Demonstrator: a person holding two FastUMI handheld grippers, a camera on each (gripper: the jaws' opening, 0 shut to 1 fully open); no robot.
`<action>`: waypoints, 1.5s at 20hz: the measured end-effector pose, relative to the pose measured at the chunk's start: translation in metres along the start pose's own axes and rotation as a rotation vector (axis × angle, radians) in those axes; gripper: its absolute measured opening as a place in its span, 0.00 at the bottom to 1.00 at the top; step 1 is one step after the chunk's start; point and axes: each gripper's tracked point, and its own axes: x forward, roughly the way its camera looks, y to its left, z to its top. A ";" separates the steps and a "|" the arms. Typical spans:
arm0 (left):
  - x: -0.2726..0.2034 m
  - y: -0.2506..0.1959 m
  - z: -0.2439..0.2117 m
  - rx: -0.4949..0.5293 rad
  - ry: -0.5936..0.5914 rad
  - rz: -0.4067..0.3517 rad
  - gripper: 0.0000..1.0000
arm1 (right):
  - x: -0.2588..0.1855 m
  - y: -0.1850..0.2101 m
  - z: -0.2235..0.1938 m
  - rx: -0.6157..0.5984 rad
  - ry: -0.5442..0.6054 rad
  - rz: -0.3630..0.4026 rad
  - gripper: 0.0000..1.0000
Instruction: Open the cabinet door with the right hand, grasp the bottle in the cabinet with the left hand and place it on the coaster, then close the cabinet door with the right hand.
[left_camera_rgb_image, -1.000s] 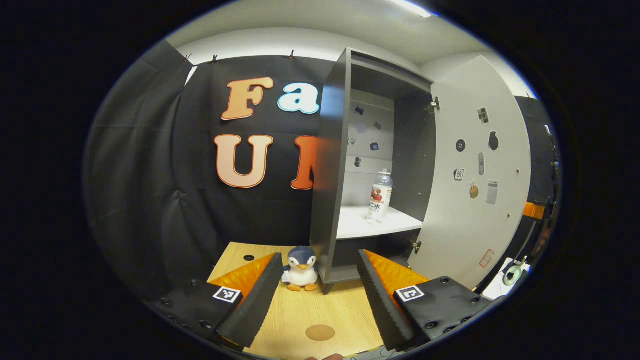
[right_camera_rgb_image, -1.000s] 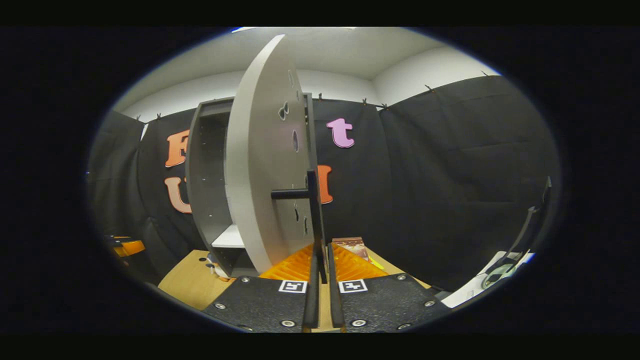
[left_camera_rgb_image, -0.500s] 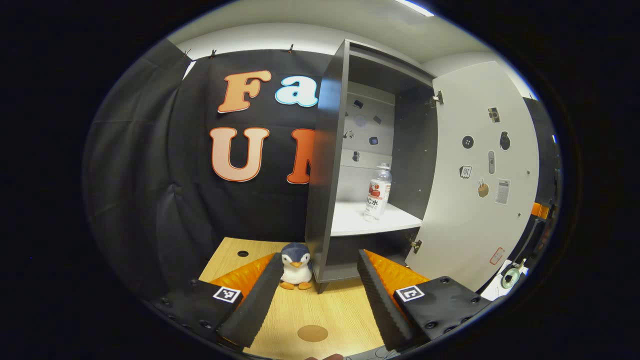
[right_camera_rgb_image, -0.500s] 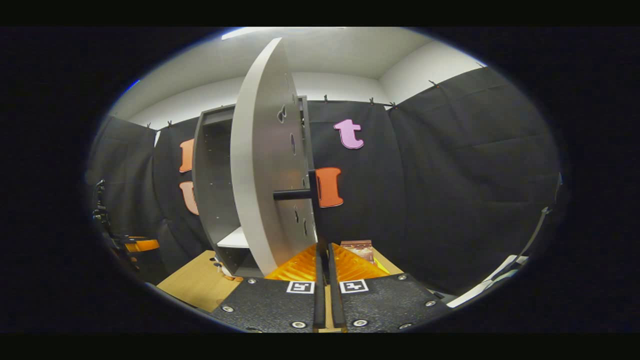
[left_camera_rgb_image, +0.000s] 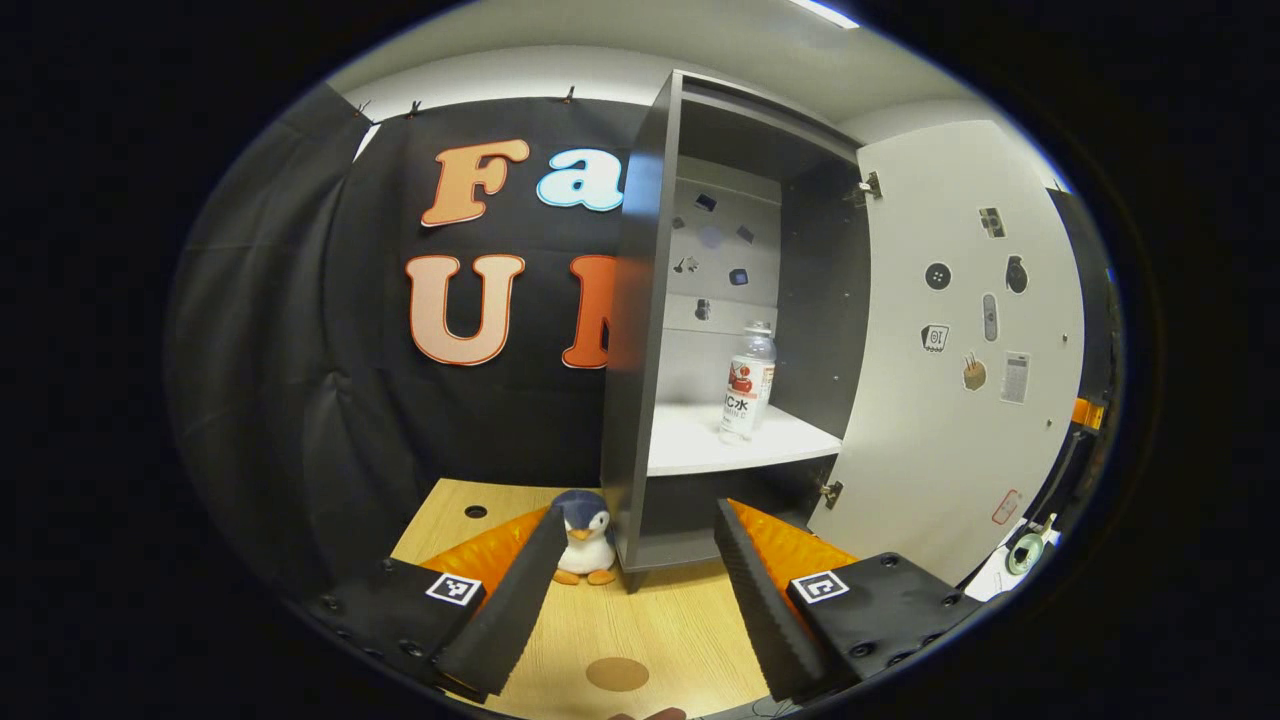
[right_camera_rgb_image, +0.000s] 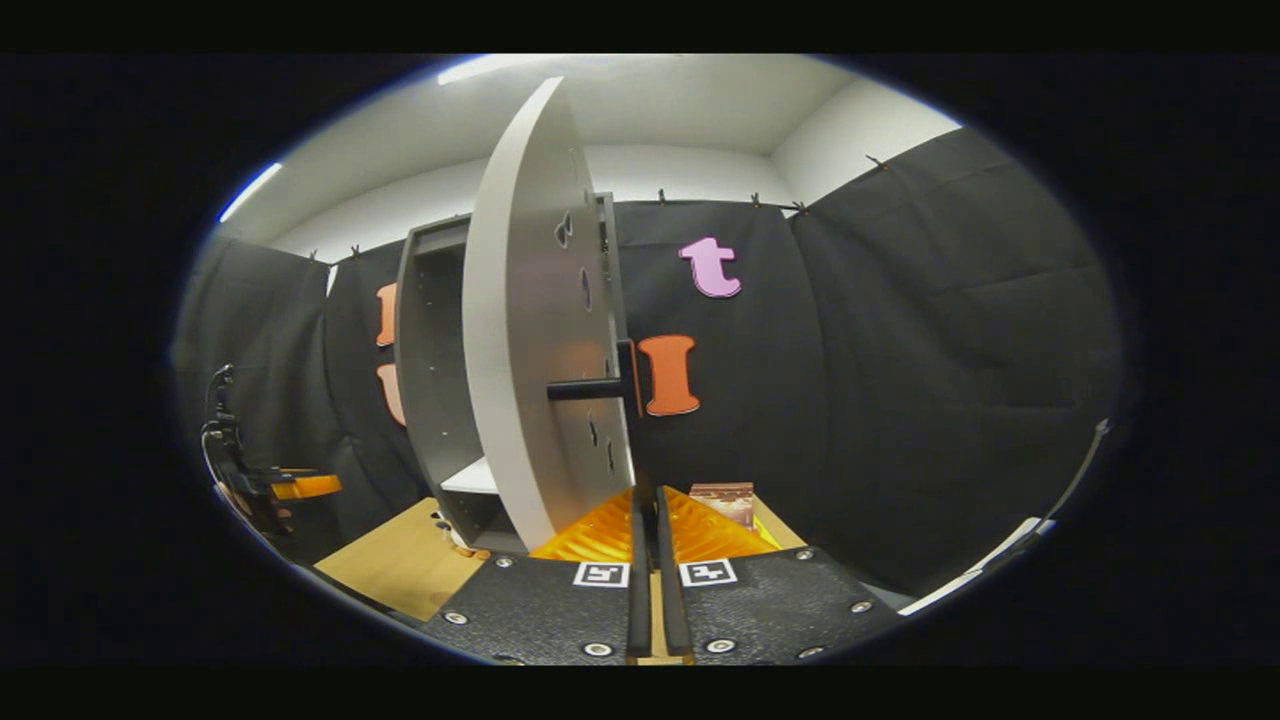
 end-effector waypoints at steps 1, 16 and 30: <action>0.005 -0.005 0.002 -0.001 -0.012 -0.004 0.99 | -0.001 -0.001 0.000 0.007 0.004 0.001 0.00; 0.148 -0.107 0.055 0.045 -0.146 -0.079 0.94 | -0.036 -0.005 0.010 -0.028 -0.007 -0.088 0.00; 0.238 -0.133 0.063 0.064 -0.158 -0.071 0.96 | -0.075 0.114 0.038 -0.088 -0.098 0.033 0.16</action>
